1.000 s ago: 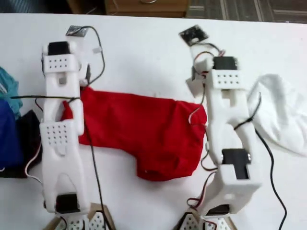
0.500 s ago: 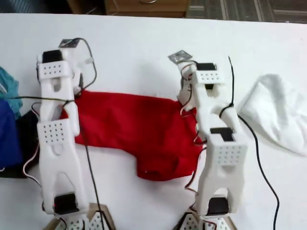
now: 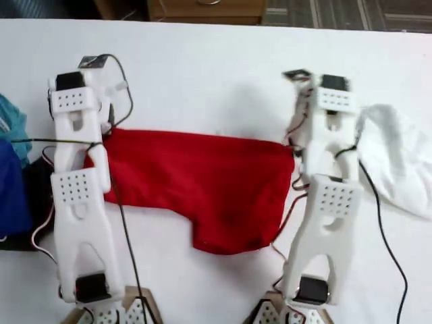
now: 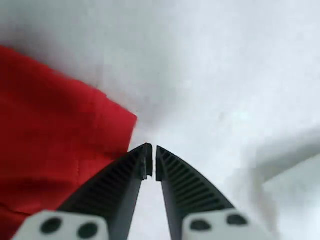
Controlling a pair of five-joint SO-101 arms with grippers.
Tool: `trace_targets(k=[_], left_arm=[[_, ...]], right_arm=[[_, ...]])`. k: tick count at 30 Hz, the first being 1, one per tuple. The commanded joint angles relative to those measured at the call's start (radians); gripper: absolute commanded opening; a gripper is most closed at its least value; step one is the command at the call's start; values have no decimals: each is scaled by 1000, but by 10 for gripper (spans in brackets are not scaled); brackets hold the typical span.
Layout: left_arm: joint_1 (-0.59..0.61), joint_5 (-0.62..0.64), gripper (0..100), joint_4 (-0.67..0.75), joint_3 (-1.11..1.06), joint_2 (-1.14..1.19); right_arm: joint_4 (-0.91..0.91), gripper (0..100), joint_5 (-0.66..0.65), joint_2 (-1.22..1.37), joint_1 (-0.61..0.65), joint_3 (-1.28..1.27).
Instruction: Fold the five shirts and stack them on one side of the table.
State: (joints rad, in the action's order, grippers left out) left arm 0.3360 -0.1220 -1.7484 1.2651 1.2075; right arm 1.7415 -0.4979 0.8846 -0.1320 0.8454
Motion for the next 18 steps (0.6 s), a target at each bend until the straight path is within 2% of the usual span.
trace_targets(k=[1, 4, 7, 13, 18], left_arm=[[35, 3, 24, 6, 7, 5], [35, 0, 24, 6, 7, 5], [35, 0, 24, 11, 7, 6], [35, 0, 24, 20, 5, 6], [46, 9, 24, 21, 5, 8]], right_arm=[[27, 19, 9, -70, -8, 74], [31, 19, 9, -159, 33, 31], [31, 19, -2, -308, 94, -135], [7, 19, -89, -653, 363, -707], [-182, 19, -87, -862, 575, -1128]])
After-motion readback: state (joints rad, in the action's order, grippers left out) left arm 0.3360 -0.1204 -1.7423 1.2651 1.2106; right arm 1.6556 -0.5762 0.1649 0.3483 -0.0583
